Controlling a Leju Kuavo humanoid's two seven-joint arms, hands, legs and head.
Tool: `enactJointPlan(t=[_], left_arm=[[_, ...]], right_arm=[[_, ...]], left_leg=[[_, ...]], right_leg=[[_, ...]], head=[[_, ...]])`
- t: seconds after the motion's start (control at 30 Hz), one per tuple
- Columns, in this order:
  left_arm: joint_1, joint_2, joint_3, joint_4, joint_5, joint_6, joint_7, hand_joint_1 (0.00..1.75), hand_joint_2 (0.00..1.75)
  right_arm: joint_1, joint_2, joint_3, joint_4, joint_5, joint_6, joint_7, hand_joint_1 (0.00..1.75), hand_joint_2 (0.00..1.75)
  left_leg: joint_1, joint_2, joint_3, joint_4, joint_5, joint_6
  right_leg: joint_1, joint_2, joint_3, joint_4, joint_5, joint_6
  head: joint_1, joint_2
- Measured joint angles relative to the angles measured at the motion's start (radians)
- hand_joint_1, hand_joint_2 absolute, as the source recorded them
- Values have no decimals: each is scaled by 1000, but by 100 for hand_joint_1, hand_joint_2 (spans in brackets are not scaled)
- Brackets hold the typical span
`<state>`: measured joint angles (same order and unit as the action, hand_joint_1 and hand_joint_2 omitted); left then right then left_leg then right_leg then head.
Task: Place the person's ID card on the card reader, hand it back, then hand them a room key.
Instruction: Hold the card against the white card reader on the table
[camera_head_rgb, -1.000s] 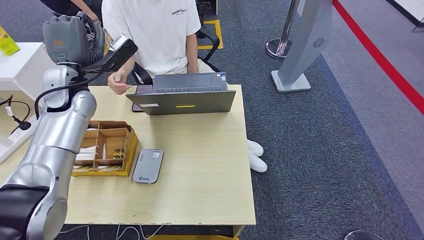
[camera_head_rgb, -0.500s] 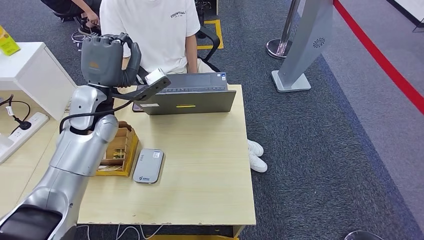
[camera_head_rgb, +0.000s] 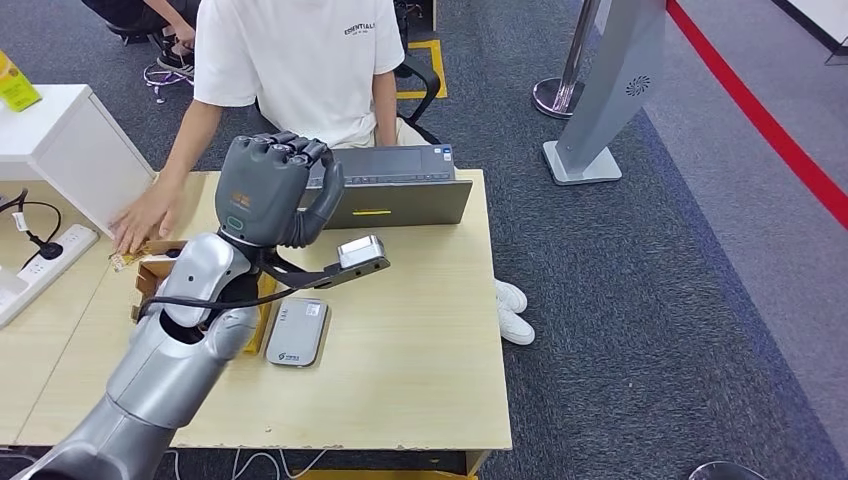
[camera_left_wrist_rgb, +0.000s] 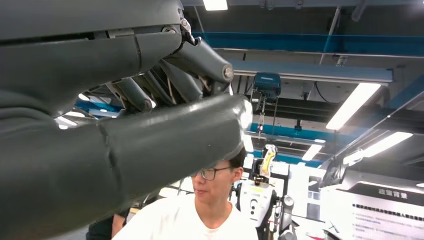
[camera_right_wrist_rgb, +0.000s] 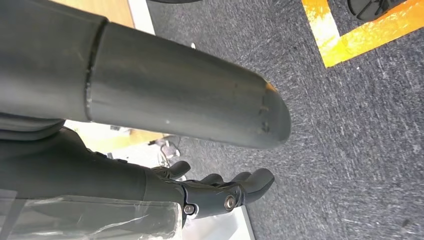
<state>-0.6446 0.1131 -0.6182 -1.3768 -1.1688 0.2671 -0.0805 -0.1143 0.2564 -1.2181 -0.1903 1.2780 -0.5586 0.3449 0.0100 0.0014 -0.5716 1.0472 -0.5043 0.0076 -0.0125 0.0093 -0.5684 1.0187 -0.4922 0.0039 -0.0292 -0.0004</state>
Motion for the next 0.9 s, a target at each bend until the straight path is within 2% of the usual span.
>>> enactJointPlan(t=[0.4,0.57,0.63,0.73,0.9], left_arm=[[3,4,-6,-7,8,1,10,0,175],[-8,3,-6,7,18,43,48,0,175],[-78,-16,13,114,13,86,88,0,175],[-217,-53,57,359,-13,124,153,0,175],[-285,-66,90,544,-37,171,192,0,175]], right_arm=[[0,0,-2,0,0,0,0,0,0],[0,0,-3,0,6,12,-1,0,0],[0,0,-1,0,19,32,-9,0,0],[1,0,11,0,32,66,-26,0,0],[1,-1,20,0,32,87,-31,0,0]], left_leg=[[0,0,0,0,0,0],[0,0,0,0,0,0],[0,0,0,0,1,0],[0,0,0,0,1,0],[0,0,0,0,1,0]], right_leg=[[0,0,0,0,0,0],[0,0,0,0,0,0],[0,0,0,0,1,1],[0,0,0,0,1,1],[0,0,0,0,1,1]], head=[[0,0],[0,0],[0,0],[0,0],[0,0]])
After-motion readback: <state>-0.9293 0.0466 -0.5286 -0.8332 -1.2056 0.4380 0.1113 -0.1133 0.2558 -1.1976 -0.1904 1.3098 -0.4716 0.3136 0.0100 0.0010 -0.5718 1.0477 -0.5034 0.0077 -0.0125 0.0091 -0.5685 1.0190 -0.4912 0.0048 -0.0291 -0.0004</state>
